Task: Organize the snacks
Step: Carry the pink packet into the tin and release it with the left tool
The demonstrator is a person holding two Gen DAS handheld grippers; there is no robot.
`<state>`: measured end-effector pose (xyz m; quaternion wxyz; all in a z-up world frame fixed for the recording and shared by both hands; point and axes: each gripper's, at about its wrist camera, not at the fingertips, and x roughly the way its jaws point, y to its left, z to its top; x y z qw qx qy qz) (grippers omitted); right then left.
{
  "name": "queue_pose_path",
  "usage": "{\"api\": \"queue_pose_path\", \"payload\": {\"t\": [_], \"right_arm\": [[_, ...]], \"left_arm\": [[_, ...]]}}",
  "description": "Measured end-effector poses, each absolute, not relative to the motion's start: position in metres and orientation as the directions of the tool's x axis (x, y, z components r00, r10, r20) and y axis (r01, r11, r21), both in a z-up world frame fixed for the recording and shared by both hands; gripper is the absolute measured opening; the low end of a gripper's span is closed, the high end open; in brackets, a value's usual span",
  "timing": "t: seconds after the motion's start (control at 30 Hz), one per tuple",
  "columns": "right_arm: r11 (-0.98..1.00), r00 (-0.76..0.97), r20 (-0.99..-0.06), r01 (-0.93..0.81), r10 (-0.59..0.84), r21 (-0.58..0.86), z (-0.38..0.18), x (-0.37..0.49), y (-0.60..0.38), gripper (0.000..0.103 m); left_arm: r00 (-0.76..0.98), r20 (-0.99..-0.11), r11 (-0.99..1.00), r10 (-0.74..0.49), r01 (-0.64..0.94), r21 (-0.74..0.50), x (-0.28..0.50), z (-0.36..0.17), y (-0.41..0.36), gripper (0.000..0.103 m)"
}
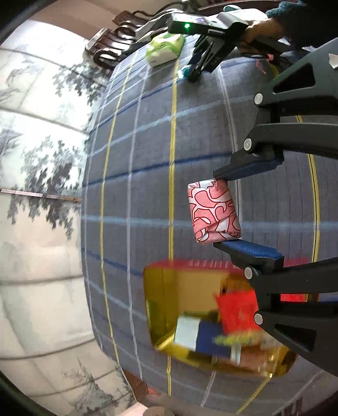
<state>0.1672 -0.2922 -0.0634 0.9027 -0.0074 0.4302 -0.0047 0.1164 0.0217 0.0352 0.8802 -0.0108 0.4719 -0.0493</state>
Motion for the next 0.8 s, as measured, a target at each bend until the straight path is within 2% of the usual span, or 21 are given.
{"api": "queue_pose_path", "payload": {"t": [0.47, 0.8], "right_arm": [[1.000, 0.629, -0.777, 0.002, -0.015, -0.018, -0.063, 0.167, -0.292, 0.039], [1.000, 0.629, -0.777, 0.003, -0.019, -0.023, -0.062, 0.167, -0.293, 0.039]], "left_arm": [[0.546, -0.835, 0.992, 0.070, -0.129, -0.002, 0.108, 0.036, 0.139, 0.041], [0.507, -0.855, 0.984, 0.111, -0.178, 0.022, 0.101, 0.017, 0.172, 0.041]]}}
